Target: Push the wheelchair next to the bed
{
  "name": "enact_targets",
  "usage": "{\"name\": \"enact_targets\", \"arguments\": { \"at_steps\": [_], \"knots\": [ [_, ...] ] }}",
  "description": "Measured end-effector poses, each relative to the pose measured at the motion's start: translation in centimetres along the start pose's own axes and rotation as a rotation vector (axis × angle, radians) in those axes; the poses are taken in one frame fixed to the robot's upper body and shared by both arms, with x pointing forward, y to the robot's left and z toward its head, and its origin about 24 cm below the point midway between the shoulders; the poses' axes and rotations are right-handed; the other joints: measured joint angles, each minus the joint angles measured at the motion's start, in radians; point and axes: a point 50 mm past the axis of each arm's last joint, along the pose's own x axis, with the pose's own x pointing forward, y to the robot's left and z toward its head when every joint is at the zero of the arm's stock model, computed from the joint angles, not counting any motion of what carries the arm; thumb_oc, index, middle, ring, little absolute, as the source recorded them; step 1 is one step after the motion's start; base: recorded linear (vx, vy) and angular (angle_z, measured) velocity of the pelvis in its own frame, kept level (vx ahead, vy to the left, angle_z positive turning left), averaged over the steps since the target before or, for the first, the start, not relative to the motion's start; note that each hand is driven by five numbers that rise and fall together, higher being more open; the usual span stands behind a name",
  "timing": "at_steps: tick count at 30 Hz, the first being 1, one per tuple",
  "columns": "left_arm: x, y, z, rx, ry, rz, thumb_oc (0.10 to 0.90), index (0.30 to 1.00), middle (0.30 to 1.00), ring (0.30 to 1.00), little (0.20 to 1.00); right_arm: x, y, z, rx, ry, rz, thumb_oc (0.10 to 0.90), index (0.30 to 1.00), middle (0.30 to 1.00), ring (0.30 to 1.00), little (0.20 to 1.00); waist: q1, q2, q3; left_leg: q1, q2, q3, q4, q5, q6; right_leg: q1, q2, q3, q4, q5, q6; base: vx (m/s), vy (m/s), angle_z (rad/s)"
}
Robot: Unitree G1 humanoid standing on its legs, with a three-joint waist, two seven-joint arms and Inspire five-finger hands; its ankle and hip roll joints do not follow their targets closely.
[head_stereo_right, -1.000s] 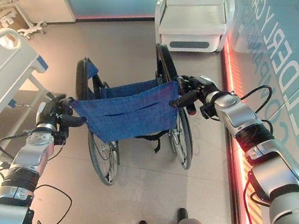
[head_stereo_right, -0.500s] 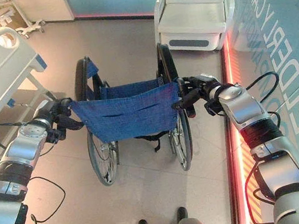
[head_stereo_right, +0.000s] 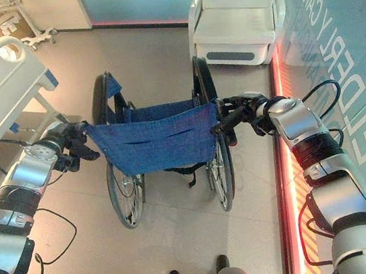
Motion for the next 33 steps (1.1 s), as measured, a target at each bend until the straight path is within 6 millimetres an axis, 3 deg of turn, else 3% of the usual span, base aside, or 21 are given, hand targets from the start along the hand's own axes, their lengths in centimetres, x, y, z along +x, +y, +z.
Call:
{"name": "enact_targets", "arguments": {
  "at_steps": [8,9,10,11,12,13,14,18,21,26,33],
  "knots": [
    [0.3,-2.0,-1.4,-0.074,0.022,0.016,0.8,0.9,0.9,0.9,0.9,0.7,0.6,-1.1,0.029,0.039,0.004,0.8,0.9,0.9,0.9,0.9,0.0,0.0,-0.026,0.0,0.001,-0.015,0.007,-0.002,-0.002,0.006,0.001,-0.004,0.0,-0.001,-0.002,0.0,0.002,0.03],
    [0.3,-2.3,-1.7,-0.075,0.02,0.023,0.8,0.9,0.9,0.9,0.9,0.8,0.8,-1.4,0.034,0.047,0.002,0.745,0.818,0.818,0.818,0.818,0.0,-0.001,-0.032,0.0,0.001,-0.015,0.008,-0.002,-0.002,0.007,0.001,-0.004,0.0,-0.001,-0.002,0.0,0.0,0.0],
    [0.2,-2.5,-2.0,-0.082,0.017,0.028,0.8,0.9,0.9,0.9,0.9,1.0,1.2,-1.6,0.039,0.049,-0.005,0.4,0.3,0.3,0.3,0.3,0.0,-0.001,-0.034,0.0,0.001,-0.015,0.009,-0.002,-0.002,0.007,0.001,-0.004,0.0,-0.001,-0.002,0.0,0.0,0.0],
    [0.2,-2.7,-2.1,-0.085,0.017,0.033,0.8,0.9,0.9,0.9,0.9,1.0,1.2,-1.7,0.041,0.05,-0.01,0.4,0.3,0.3,0.3,0.3,0.0,-0.001,-0.036,0.0,0.001,-0.015,0.009,-0.002,-0.002,0.006,0.0,-0.004,0.002,-0.001,-0.002,0.0,0.0,0.0],
    [0.2,-3.1,-2.4,-0.092,0.014,0.04,0.568,0.552,0.552,0.552,0.552,1.2,1.4,-1.9,0.045,0.054,-0.021,0.4,0.3,0.3,0.3,0.3,0.0,-0.002,-0.04,0.0,0.001,-0.015,0.01,-0.002,-0.002,0.006,0.0,-0.004,0.003,-0.001,-0.002,0.0,0.0,0.0],
    [0.2,-3.3,-2.6,-0.101,0.009,0.049,0.568,0.552,0.552,0.552,0.552,1.2,1.6,-2.0,0.049,0.054,-0.032,0.4,0.3,0.3,0.3,0.3,-0.001,-0.003,-0.041,0.0,0.001,-0.014,0.012,-0.002,-0.002,0.006,0.0,-0.003,0.004,-0.002,-0.001,0.0,0.0,0.0],
    [0.1,-3.8,-3.0,-0.12,0.004,0.069,0.4,0.3,0.3,0.3,0.3,1.4,2.0,-2.3,0.062,0.049,-0.045,0.4,0.3,0.3,0.3,0.3,-0.003,-0.005,-0.045,0.0,0.001,-0.014,0.013,-0.002,-0.002,0.006,-0.001,-0.003,0.004,-0.003,0.0,0.0,0.0,0.0],
    [-0.1,-4.8,-3.5,-0.183,-0.006,0.115,0.4,0.3,0.3,0.3,0.3,1.4,3.2,-2.8,0.062,-0.009,-0.132,0.4,0.3,0.3,0.3,0.3,-0.004,-0.008,-0.052,-0.005,0.003,-0.014,0.016,-0.005,-0.006,0.0,-0.007,0.0,0.009,-0.005,-0.005,0.0,0.0,0.0],
    [-0.3,-5.7,-4.0,-0.2,0.007,0.146,0.4,0.3,0.3,0.3,0.3,1.5,4.1,-3.1,0.07,-0.048,-0.185,0.4,0.3,0.3,0.3,0.3,-0.006,0.004,-0.056,-0.012,0.002,-0.014,0.014,-0.005,-0.006,-0.009,-0.009,0.001,0.019,-0.006,-0.006,0.0,0.01,0.0],
    [-0.9,-7.6,-6.1,-0.24,0.03,0.146,0.4,0.3,0.3,0.3,0.3,0.9,5.2,-4.6,0.096,-0.102,-0.235,0.4,0.3,0.3,0.3,0.3,-0.014,0.045,-0.081,-0.013,0.003,-0.013,0.007,-0.003,-0.002,-0.007,-0.006,0.001,0.002,0.0,0.002,0.0,0.012,0.0],
    [-1.4,-8.6,-6.7,-0.274,0.016,0.16,0.4,0.3,0.3,0.3,0.3,0.9,6.6,-5.9,0.11,-0.159,-0.336,0.4,0.3,0.3,0.3,0.3,-0.008,0.063,-0.084,-0.009,0.006,-0.012,0.0,-0.005,-0.007,-0.005,-0.004,0.0,0.0,-0.001,0.002,0.0,0.0,0.0]
  ]
}}
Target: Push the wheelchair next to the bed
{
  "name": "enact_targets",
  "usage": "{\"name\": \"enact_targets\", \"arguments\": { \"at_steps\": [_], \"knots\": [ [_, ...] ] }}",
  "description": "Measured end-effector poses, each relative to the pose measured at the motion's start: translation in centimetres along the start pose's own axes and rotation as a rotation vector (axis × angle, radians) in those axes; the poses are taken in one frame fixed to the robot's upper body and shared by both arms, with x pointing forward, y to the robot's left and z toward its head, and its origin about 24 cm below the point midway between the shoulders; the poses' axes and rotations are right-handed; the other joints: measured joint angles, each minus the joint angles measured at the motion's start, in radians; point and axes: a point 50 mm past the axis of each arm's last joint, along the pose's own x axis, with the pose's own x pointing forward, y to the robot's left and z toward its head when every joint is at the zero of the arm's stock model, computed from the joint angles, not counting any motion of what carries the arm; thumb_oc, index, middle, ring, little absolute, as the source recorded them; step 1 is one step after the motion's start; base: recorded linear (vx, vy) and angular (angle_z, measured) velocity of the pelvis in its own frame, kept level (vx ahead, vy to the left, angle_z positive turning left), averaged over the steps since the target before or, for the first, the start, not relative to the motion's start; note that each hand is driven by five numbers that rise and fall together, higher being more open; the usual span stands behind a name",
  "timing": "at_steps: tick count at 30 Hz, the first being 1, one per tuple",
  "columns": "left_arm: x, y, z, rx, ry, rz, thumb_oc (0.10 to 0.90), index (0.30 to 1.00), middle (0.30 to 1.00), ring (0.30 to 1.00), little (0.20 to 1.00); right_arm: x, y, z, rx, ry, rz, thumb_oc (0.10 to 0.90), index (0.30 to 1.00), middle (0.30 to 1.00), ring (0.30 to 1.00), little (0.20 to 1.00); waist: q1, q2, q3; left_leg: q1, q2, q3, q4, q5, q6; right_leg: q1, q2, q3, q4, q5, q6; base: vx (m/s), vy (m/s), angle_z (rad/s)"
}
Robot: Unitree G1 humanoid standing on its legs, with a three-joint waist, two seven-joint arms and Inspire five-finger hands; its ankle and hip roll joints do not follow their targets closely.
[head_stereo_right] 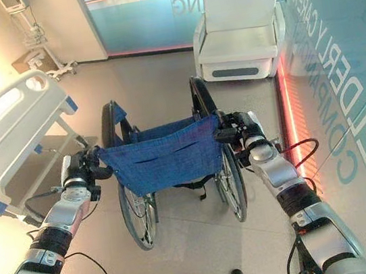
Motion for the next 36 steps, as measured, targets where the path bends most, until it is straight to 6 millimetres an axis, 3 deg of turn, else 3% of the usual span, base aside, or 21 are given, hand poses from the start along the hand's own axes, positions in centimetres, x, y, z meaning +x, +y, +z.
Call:
{"name": "enact_targets", "arguments": {
  "at_steps": [17,26,28,31,34,35,36],
  "knots": [
    [0.0,0.2,0.9,0.008,-0.063,0.024,0.4,0.3,0.3,0.3,0.3,-0.5,0.0,0.9,-0.048,-0.05,-0.046,0.4,0.3,0.3,0.3,0.3,0.0,0.007,0.02,-0.002,-0.001,0.0,-0.008,0.0,0.0,-0.004,-0.002,-0.001,0.0,-0.002,0.001,0.04,0.028,0.01],
    [0.1,1.1,1.5,-0.023,-0.103,0.027,0.4,0.3,0.3,0.3,0.3,-0.7,0.1,1.1,-0.033,-0.082,-0.053,0.4,0.3,0.3,0.3,0.3,0.004,0.0,0.04,0.0,-0.01,0.032,-0.008,-0.002,0.003,-0.018,-0.011,0.021,0.013,-0.001,0.006,0.07,0.142,-0.08],
    [0.2,1.3,1.7,-0.027,-0.108,0.033,0.4,0.3,0.3,0.3,0.3,-0.3,0.2,1.5,-0.025,-0.093,-0.054,0.4,0.3,0.3,0.3,0.3,0.004,-0.002,0.053,-0.005,-0.017,0.045,0.006,-0.01,0.015,-0.053,-0.019,0.028,0.084,-0.029,0.012,0.05,0.136,-0.11],
    [0.4,1.4,2.5,-0.049,-0.122,0.034,0.4,0.3,0.3,0.3,0.3,0.2,-0.1,2.1,-0.024,-0.107,-0.072,0.4,0.3,0.3,0.3,0.3,0.009,-0.021,0.075,-0.032,-0.032,0.057,0.052,-0.028,0.041,-0.164,-0.06,0.018,0.3,-0.093,0.05,0.15,0.054,-0.11],
    [0.3,0.9,3.9,-0.054,-0.172,0.021,0.4,0.3,0.3,0.3,0.3,0.2,-0.7,2.0,-0.027,-0.124,-0.108,0.4,0.3,0.3,0.3,0.3,0.006,-0.028,0.135,-0.032,-0.036,0.03,0.118,-0.055,0.069,-0.355,-0.108,0.037,0.662,-0.096,0.072,0.29,-0.086,0.0],
    [0.3,1.0,4.1,-0.053,-0.182,0.023,0.4,0.3,0.3,0.3,0.3,0.0,-0.7,1.9,-0.025,-0.128,-0.112,0.4,0.3,0.3,0.3,0.3,0.004,-0.031,0.141,-0.034,-0.035,0.014,0.127,-0.056,0.075,-0.376,-0.105,0.043,0.658,-0.103,0.069,0.46,-0.232,0.16],
    [0.4,1.3,4.4,-0.05,-0.193,0.028,0.4,0.3,0.3,0.3,0.3,-0.2,-0.6,1.8,-0.017,-0.14,-0.116,0.4,0.3,0.3,0.3,0.3,-0.008,-0.034,0.148,-0.048,-0.035,-0.009,0.138,-0.059,0.082,-0.386,-0.099,0.049,0.564,-0.101,0.074,0.42,-0.249,0.39]
  ]
}}
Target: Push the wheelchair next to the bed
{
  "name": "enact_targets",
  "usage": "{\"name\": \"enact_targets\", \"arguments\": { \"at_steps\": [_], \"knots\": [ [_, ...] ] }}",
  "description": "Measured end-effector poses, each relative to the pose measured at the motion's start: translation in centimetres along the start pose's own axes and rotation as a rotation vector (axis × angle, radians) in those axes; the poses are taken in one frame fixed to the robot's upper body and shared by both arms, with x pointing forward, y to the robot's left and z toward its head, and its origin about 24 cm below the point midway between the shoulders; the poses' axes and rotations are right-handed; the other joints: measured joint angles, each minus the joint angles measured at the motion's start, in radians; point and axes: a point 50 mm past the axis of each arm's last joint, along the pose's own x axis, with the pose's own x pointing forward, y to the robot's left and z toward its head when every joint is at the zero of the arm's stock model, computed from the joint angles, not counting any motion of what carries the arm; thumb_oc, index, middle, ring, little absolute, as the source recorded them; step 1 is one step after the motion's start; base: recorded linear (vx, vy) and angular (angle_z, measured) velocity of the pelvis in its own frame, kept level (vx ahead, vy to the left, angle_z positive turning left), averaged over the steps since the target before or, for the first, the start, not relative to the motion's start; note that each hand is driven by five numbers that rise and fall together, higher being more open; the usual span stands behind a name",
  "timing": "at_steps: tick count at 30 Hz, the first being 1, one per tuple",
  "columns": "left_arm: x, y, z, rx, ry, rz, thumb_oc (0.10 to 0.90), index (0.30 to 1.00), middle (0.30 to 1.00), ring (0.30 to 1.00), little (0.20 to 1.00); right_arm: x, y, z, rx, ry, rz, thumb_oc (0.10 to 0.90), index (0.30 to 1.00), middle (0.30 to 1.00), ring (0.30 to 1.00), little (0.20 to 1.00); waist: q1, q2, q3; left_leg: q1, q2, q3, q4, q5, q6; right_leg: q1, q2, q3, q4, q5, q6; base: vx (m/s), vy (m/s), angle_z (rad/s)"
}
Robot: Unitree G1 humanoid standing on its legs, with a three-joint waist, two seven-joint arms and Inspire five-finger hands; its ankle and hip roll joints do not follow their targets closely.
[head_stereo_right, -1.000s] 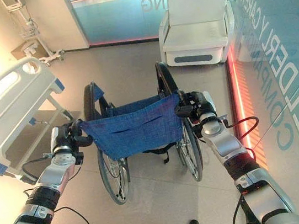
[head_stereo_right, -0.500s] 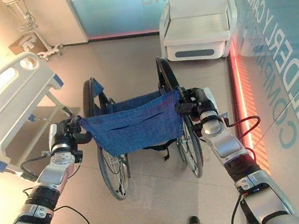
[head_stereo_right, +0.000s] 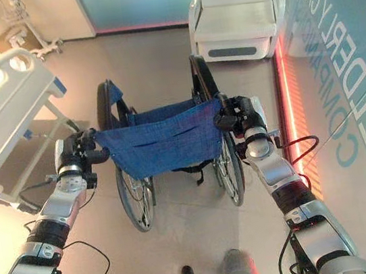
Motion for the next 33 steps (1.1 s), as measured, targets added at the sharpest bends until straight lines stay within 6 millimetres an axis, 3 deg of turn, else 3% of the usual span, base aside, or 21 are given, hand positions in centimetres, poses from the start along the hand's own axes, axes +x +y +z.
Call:
{"name": "enact_targets", "arguments": {
  "at_steps": [3,6,7,8,9,11,12,13,15,17,18,19,21,22,23,24,25,27,28,31,33],
  "knots": [
    [0.7,0.7,0.5,0.011,-0.019,-0.002,0.4,0.3,0.3,0.3,0.3,-0.2,0.3,0.4,0.051,-0.02,-0.017,0.4,0.3,0.3,0.3,0.3,-0.041,-0.037,0.007,-0.034,-0.024,-0.059,0.013,-0.003,-0.004,0.007,-0.018,0.075,-0.233,0.002,0.004,0.3,-0.273,0.68],
    [1.1,1.0,1.3,0.016,-0.054,0.003,0.4,0.3,0.3,0.3,0.3,-0.1,0.2,0.8,0.065,-0.026,-0.039,0.4,0.3,0.3,0.3,0.3,-0.058,-0.063,-0.001,-0.071,-0.017,-0.109,0.026,-0.009,-0.014,0.02,-0.006,0.089,-0.068,-0.016,-0.003,0.31,-0.272,0.71],
    [1.3,1.6,1.9,0.022,-0.079,0.019,0.4,0.3,0.3,0.3,0.3,-0.1,0.3,0.7,0.067,-0.02,-0.035,0.4,0.3,0.3,0.3,0.3,-0.059,-0.112,-0.022,-0.08,-0.048,-0.106,0.044,-0.028,-0.046,0.062,-0.007,0.091,-0.122,-0.071,-0.027,0.43,-0.286,0.66],
    [1.3,1.5,2.0,-0.006,-0.079,0.032,0.4,0.3,0.3,0.3,0.3,0.5,0.2,1.4,0.067,-0.028,-0.041,0.4,0.3,0.3,0.3,0.3,-0.059,-0.1,-0.009,-0.126,-0.048,-0.083,0.221,-0.081,-0.076,0.072,0.008,0.081,-0.136,-0.066,-0.032,0.41,-0.257,0.27],
    [1.3,1.4,1.9,-0.017,-0.076,0.036,0.4,0.3,0.3,0.3,0.3,0.7,0.1,1.5,0.062,-0.028,-0.038,0.4,0.3,0.3,0.3,0.3,-0.052,-0.089,-0.011,-0.122,-0.044,-0.071,0.26,-0.095,-0.07,0.079,0.02,0.083,-0.147,-0.066,-0.033,0.54,-0.324,-0.02],
    [0.9,0.7,1.3,-0.035,-0.059,0.028,0.4,0.3,0.3,0.3,0.3,0.9,-0.2,1.2,0.029,-0.012,-0.032,0.4,0.3,0.3,0.3,0.3,-0.04,-0.037,-0.029,-0.064,0.007,-0.053,0.23,-0.17,-0.05,0.104,0.072,0.034,-0.159,-0.072,-0.044,0.47,-0.28,0.13],
    [0.8,0.2,1.1,-0.034,-0.057,0.015,0.4,0.3,0.3,0.3,0.3,0.8,-0.2,0.7,0.03,0.006,-0.033,0.4,0.3,0.3,0.3,0.3,-0.035,-0.031,-0.043,-0.037,0.045,-0.033,0.186,-0.189,-0.088,0.096,0.086,0.01,-0.086,-0.096,-0.101,0.29,-0.191,0.54],
    [0.7,0.4,1.0,-0.017,-0.066,0.013,0.4,0.3,0.3,0.3,0.3,0.5,0.0,-0.2,0.029,0.032,-0.025,0.4,0.3,0.3,0.3,0.3,-0.038,-0.05,-0.07,-0.024,0.05,-0.025,0.168,-0.182,-0.104,0.098,0.091,0.008,-0.068,-0.135,-0.137,0.32,-0.214,0.4],
    [0.5,0.7,0.2,-0.022,-0.057,0.027,0.4,0.3,0.3,0.3,0.3,0.3,0.5,-0.3,0.042,0.025,-0.012,0.4,0.3,0.3,0.3,0.3,-0.031,-0.059,-0.08,-0.047,0.056,-0.013,0.264,-0.164,-0.146,0.115,0.095,0.003,-0.08,-0.155,-0.158,0.37,-0.228,0.11],
    [0.3,0.5,-0.5,-0.055,-0.035,0.028,0.4,0.3,0.3,0.3,0.3,0.3,0.8,-0.4,0.033,0.021,-0.004,0.4,0.3,0.3,0.3,0.3,-0.012,-0.075,-0.077,-0.15,0.042,-0.027,0.47,-0.11,-0.175,0.138,0.093,-0.002,-0.111,-0.159,-0.162,0.36,-0.192,-0.04],
    [0.1,0.4,-1.0,-0.067,-0.027,0.026,0.4,0.3,0.3,0.3,0.3,0.1,0.8,-0.7,0.025,0.027,-0.002,0.4,0.3,0.3,0.3,0.3,0.008,-0.08,-0.076,-0.236,0.037,-0.03,0.634,-0.035,-0.164,0.173,0.094,0.002,-0.135,-0.155,-0.173,0.4,-0.141,0.0],
    [-0.1,0.3,-1.5,-0.071,-0.021,0.023,0.4,0.3,0.3,0.3,0.3,0.0,0.8,-0.9,0.022,0.031,-0.001,0.4,0.3,0.3,0.3,0.3,0.011,-0.082,-0.073,-0.287,0.037,-0.033,0.719,-0.03,-0.164,0.193,0.096,0.002,-0.15,-0.155,-0.179,0.56,-0.115,-0.03],
    [-0.7,0.2,-2.4,-0.096,-0.014,0.024,0.4,0.3,0.3,0.3,0.3,-0.2,1.0,-1.5,0.015,0.04,0.007,0.4,0.3,0.3,0.3,0.3,0.035,-0.094,-0.072,-0.344,0.021,0.008,0.653,-0.042,-0.148,0.244,0.098,0.021,-0.203,-0.147,-0.177,0.57,0.01,-0.19],
    [-1.1,0.1,-3.1,-0.108,0.0,0.027,0.4,0.3,0.3,0.3,0.3,-0.3,1.2,-1.7,0.006,0.043,0.014,0.4,0.3,0.3,0.3,0.3,0.057,-0.09,-0.072,-0.342,0.007,0.011,0.484,-0.04,-0.147,0.279,0.109,0.046,-0.245,-0.136,-0.165,0.68,0.106,-0.5],
    [-1.3,0.1,-3.5,-0.114,0.01,0.031,0.4,0.3,0.3,0.3,0.3,-0.2,1.3,-1.7,-0.003,0.045,0.022,0.4,0.3,0.3,0.3,0.3,0.074,-0.072,-0.069,-0.314,0.015,0.012,0.284,-0.034,-0.157,0.322,0.134,0.055,-0.301,-0.136,-0.165,0.62,0.089,-0.54],
    [-1.4,0.1,-3.6,-0.117,0.011,0.032,0.4,0.3,0.3,0.3,0.3,-0.2,1.3,-1.7,-0.009,0.044,0.025,0.4,0.3,0.3,0.3,0.3,0.084,-0.063,-0.065,-0.306,0.02,0.011,0.194,-0.025,-0.162,0.348,0.144,0.055,-0.32,-0.132,-0.169,0.61,0.127,-0.33],
    [-1.3,0.2,-3.4,-0.122,0.004,0.036,0.4,0.3,0.3,0.3,0.3,-0.1,1.2,-1.5,-0.017,0.041,0.024,0.4,0.3,0.3,0.3,0.3,0.091,-0.038,-0.052,-0.299,0.031,0.004,0.029,0.023,-0.19,0.39,0.178,0.056,-0.361,-0.12,-0.181,0.53,0.158,-0.19],
    [-1.2,0.7,-3.1,-0.132,-0.004,0.048,0.4,0.3,0.3,0.3,0.3,0.2,1.0,-0.7,-0.023,0.029,0.024,0.4,0.3,0.3,0.3,0.3,0.11,-0.01,-0.037,-0.301,0.043,-0.023,-0.112,0.039,-0.21,0.422,0.214,0.092,-0.374,-0.123,-0.191,0.45,0.174,-0.41],
    [-1.2,0.9,-3.0,-0.133,-0.005,0.053,0.4,0.3,0.3,0.3,0.3,0.4,1.0,-0.3,-0.026,0.024,0.029,0.4,0.3,0.3,0.3,0.3,0.121,0.001,-0.032,-0.313,0.045,-0.027,-0.116,0.039,-0.209,0.422,0.219,0.101,-0.368,-0.128,-0.199,0.44,0.199,-0.9],
    [-1.1,1.7,-2.6,-0.139,-0.019,0.072,0.4,0.3,0.3,0.3,0.3,0.6,1.1,0.6,-0.021,0.004,0.044,0.4,0.3,0.3,0.3,0.3,0.162,0.001,-0.029,-0.352,0.016,-0.011,0.069,0.059,-0.168,0.458,0.2,0.113,-0.369,-0.156,-0.193,0.55,0.237,-0.57],
    [-1.1,2.1,-2.4,-0.132,-0.029,0.07,0.4,0.3,0.3,0.3,0.3,0.5,1.2,0.6,-0.01,0.001,0.047,0.4,0.3,0.3,0.3,0.3,0.159,-0.008,-0.03,-0.266,-0.016,0.0,0.082,0.05,-0.151,0.488,0.183,0.12,-0.344,-0.196,-0.158,0.57,0.276,-0.05]
  ]
}}
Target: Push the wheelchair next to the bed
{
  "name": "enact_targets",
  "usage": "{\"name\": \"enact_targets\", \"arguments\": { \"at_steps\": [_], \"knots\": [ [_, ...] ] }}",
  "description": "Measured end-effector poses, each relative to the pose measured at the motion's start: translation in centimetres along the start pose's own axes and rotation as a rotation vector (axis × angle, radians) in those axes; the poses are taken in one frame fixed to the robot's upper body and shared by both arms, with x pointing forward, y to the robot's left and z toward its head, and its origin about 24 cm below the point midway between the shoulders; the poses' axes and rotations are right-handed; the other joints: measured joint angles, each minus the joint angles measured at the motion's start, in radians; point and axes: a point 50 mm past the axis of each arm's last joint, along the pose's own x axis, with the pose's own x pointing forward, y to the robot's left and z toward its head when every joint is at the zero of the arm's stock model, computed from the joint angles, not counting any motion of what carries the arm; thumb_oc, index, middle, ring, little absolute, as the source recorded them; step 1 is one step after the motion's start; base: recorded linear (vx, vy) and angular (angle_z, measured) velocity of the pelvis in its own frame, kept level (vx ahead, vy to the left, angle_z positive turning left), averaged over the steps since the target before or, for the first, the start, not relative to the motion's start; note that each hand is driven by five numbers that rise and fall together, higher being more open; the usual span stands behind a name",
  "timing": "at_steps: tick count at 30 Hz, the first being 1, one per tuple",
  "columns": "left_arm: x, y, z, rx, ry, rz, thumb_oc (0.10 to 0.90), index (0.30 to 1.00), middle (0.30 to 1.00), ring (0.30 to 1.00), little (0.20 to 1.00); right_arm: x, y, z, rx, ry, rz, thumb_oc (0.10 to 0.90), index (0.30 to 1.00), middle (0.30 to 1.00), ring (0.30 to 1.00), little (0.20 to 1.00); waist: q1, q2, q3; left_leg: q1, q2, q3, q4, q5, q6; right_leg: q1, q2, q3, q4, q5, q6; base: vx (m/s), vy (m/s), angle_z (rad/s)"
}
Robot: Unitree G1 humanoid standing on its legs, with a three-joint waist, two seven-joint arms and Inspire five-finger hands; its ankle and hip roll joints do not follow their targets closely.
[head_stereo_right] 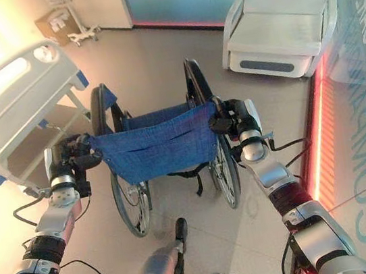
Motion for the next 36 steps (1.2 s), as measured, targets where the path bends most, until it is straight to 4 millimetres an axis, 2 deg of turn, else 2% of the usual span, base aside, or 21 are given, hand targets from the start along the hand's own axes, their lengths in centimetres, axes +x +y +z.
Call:
{"name": "enact_targets", "arguments": {
  "at_steps": [2,4,6,10,14,16,18,19,21,23,24,25,26,27,28,30,32,33,34,35,36],
  "knots": [
    [0.2,0.2,0.8,0.003,-0.027,0.0,0.4,0.3,0.3,0.3,0.3,0.0,-0.1,0.3,0.023,-0.007,-0.008,0.4,0.3,0.3,0.3,0.3,-0.005,-0.008,-0.001,0.099,-0.014,0.012,-0.1,0.076,0.115,-0.001,-0.02,-0.007,0.06,-0.037,0.04,0.35,0.202,-0.02],
    [0.5,0.1,1.6,0.004,-0.038,-0.002,0.4,0.3,0.3,0.3,0.3,0.2,-0.3,0.5,0.032,-0.01,-0.017,0.4,0.3,0.3,0.3,0.3,-0.001,-0.007,-0.002,0.11,-0.006,0.044,-0.098,0.119,0.145,-0.017,-0.028,-0.016,0.123,-0.053,0.058,0.27,0.181,-0.06],
    [1.1,0.4,2.8,0.017,-0.065,0.004,0.4,0.3,0.3,0.3,0.3,0.5,-0.3,0.8,0.039,-0.011,-0.02,0.4,0.3,0.3,0.3,0.3,0.007,-0.024,-0.007,0.125,-0.029,0.067,-0.084,0.066,0.174,-0.076,-0.074,-0.069,0.281,-0.063,0.063,0.46,0.309,-0.25],
    [1.6,0.7,3.1,0.041,-0.062,0.001,0.4,0.3,0.3,0.3,0.3,0.3,0.2,0.5,0.055,-0.003,-0.011,0.4,0.3,0.3,0.3,0.3,-0.006,-0.022,-0.012,0.2,-0.044,0.092,-0.106,0.024,0.209,-0.234,-0.179,-0.124,0.646,-0.04,0.097,0.36,0.152,-0.18],
    [1.8,1.0,3.1,0.058,-0.06,-0.001,0.4,0.3,0.3,0.3,0.3,0.2,0.6,0.3,0.06,0.006,0.001,0.4,0.3,0.3,0.3,0.3,-0.052,-0.01,-0.013,0.26,-0.048,0.056,-0.131,0.004,0.219,-0.336,-0.188,-0.118,0.518,-0.036,0.099,0.38,-0.023,0.13],
    [2.1,0.8,2.8,0.057,-0.048,-0.009,0.4,0.3,0.3,0.3,0.3,0.1,0.8,-0.3,0.063,0.032,0.006,0.4,0.3,0.3,0.3,0.3,-0.069,-0.01,-0.014,0.28,-0.064,0.019,-0.107,-0.053,0.217,-0.445,-0.167,-0.107,0.441,-0.016,0.124,0.59,-0.139,0.27],
    [2.2,1.0,2.7,0.067,-0.039,-0.021,0.4,0.3,0.3,0.3,0.3,-0.2,1.0,-0.6,0.082,0.04,0.011,0.4,0.3,0.3,0.3,0.3,-0.117,-0.033,-0.016,0.293,-0.092,-0.019,-0.084,-0.08,0.218,-0.507,-0.156,-0.084,0.276,0.041,0.163,0.53,-0.147,0.83],
    [2.3,1.1,2.5,0.087,-0.035,-0.036,0.4,0.3,0.3,0.3,0.3,-0.6,1.2,-1.4,0.097,0.068,0.019,0.4,0.3,0.3,0.3,0.3,-0.156,-0.069,-0.032,0.313,-0.118,-0.021,-0.085,-0.101,0.225,-0.542,-0.16,-0.066,0.178,0.084,0.172,0.45,-0.164,1.15],
    [2.2,1.0,2.1,0.097,-0.023,-0.054,0.4,0.3,0.3,0.3,0.3,-1.1,1.1,-1.9,0.102,0.088,0.02,0.4,0.3,0.3,0.3,0.3,-0.192,-0.092,-0.043,0.343,-0.129,0.004,-0.072,-0.13,0.232,-0.563,-0.159,-0.051,0.126,0.127,0.143,0.41,-0.173,0.96],
    [2.1,0.2,2.4,0.084,-0.027,-0.072,0.4,0.3,0.3,0.3,0.3,-1.2,0.4,-1.6,0.11,0.08,0.0,0.4,0.3,0.3,0.3,0.3,-0.235,-0.097,-0.05,0.36,-0.126,0.055,-0.064,-0.173,0.216,-0.568,-0.145,-0.058,0.189,0.153,0.103,0.49,-0.252,0.83],
    [2.1,0.0,2.5,0.072,-0.027,-0.072,0.4,0.3,0.3,0.3,0.3,-1.1,0.1,-1.4,0.107,0.075,-0.005,0.4,0.3,0.3,0.3,0.3,-0.238,-0.099,-0.053,0.357,-0.12,0.067,-0.046,-0.188,0.212,-0.571,-0.136,-0.048,0.241,0.153,0.091,0.5,-0.261,0.55],
    [2.0,-0.4,2.1,0.064,-0.013,-0.08,0.4,0.3,0.3,0.3,0.3,-0.9,-0.3,-1.2,0.093,0.077,-0.014,0.4,0.3,0.3,0.3,0.3,-0.25,-0.07,-0.063,0.364,-0.102,0.089,-0.021,-0.215,0.198,-0.549,-0.112,-0.051,0.272,0.16,0.081,0.47,-0.229,0.28],
    [2.0,-0.8,1.8,0.056,0.0,-0.084,0.4,0.3,0.3,0.3,0.3,-0.8,-0.5,-1.2,0.085,0.078,-0.017,0.4,0.3,0.3,0.3,0.3,-0.249,-0.064,-0.077,0.375,-0.097,0.084,-0.005,-0.235,0.164,-0.502,-0.084,-0.059,0.252,0.174,0.052,0.54,-0.272,0.27],
    [1.9,-1.2,1.5,0.041,0.017,-0.085,0.4,0.3,0.3,0.3,0.3,-0.7,-0.7,-1.1,0.084,0.082,-0.021,0.4,0.3,0.3,0.3,0.3,-0.245,-0.056,-0.077,0.364,-0.088,0.07,0.069,-0.254,0.13,-0.461,-0.065,-0.058,0.211,0.213,-0.004,0.47,-0.239,0.15],
    [1.7,-1.4,1.2,0.037,0.025,-0.083,0.4,0.3,0.3,0.3,0.3,-0.6,-0.7,-1.3,0.081,0.092,-0.024,0.4,0.3,0.3,0.3,0.3,-0.241,-0.05,-0.078,0.351,-0.078,0.06,0.118,-0.255,0.123,-0.441,-0.057,-0.063,0.192,0.207,-0.01,0.37,-0.188,-0.01],
    [1.3,-1.9,0.4,0.031,0.05,-0.077,0.4,0.3,0.3,0.3,0.3,-0.4,-0.8,-1.6,0.062,0.1,-0.01,0.4,0.3,0.3,0.3,0.3,-0.194,-0.038,-0.08,0.283,-0.054,0.057,0.335,-0.241,0.087,-0.368,-0.038,-0.064,0.127,0.198,-0.034,0.46,-0.217,-0.28],
    [1.0,-2.1,-0.1,0.026,0.063,-0.078,0.4,0.3,0.3,0.3,0.3,-0.4,-0.9,-2.0,0.054,0.103,-0.004,0.4,0.3,0.3,0.3,0.3,-0.169,-0.029,-0.085,0.228,-0.036,0.045,0.48,-0.203,0.032,-0.326,-0.012,-0.09,0.108,0.174,-0.05,0.52,-0.247,-0.11],
    [0.9,-2.2,-0.2,0.023,0.059,-0.075,0.4,0.3,0.3,0.3,0.3,-0.4,-0.9,-2.1,0.053,0.103,-0.003,0.4,0.3,0.3,0.3,0.3,-0.157,-0.032,-0.085,0.15,-0.024,0.044,0.618,-0.143,0.024,-0.3,-0.01,-0.077,0.097,0.165,-0.061,0.49,-0.206,0.07],
    [0.8,-2.0,-0.3,0.021,0.049,-0.073,0.4,0.3,0.3,0.3,0.3,-0.4,-0.8,-2.2,0.056,0.096,0.0,0.4,0.3,0.3,0.3,0.3,-0.139,-0.041,-0.082,0.076,-0.005,0.034,0.722,-0.121,0.03,-0.281,0.006,-0.063,0.089,0.159,-0.08,0.59,-0.113,0.08],
    [0.6,-1.9,-0.4,0.017,0.047,-0.071,0.4,0.3,0.3,0.3,0.3,-0.4,-0.9,-2.2,0.06,0.091,-0.002,0.4,0.3,0.3,0.3,0.3,-0.133,-0.052,-0.077,0.032,-0.009,0.045,0.734,-0.13,0.044,-0.271,0.008,-0.055,0.076,0.163,-0.074,0.66,0.019,-0.01],
    [0.8,-1.5,0.3,0.01,0.013,-0.059,0.4,0.3,0.3,0.3,0.3,-0.3,-0.8,-2.0,0.06,0.081,0.0,0.4,0.3,0.3,0.3,0.3,-0.117,-0.083,-0.066,-0.026,-0.025,0.062,0.644,-0.135,0.053,-0.244,0.006,-0.024,0.04,0.172,-0.071,0.6,0.059,-0.1]
  ]
}}
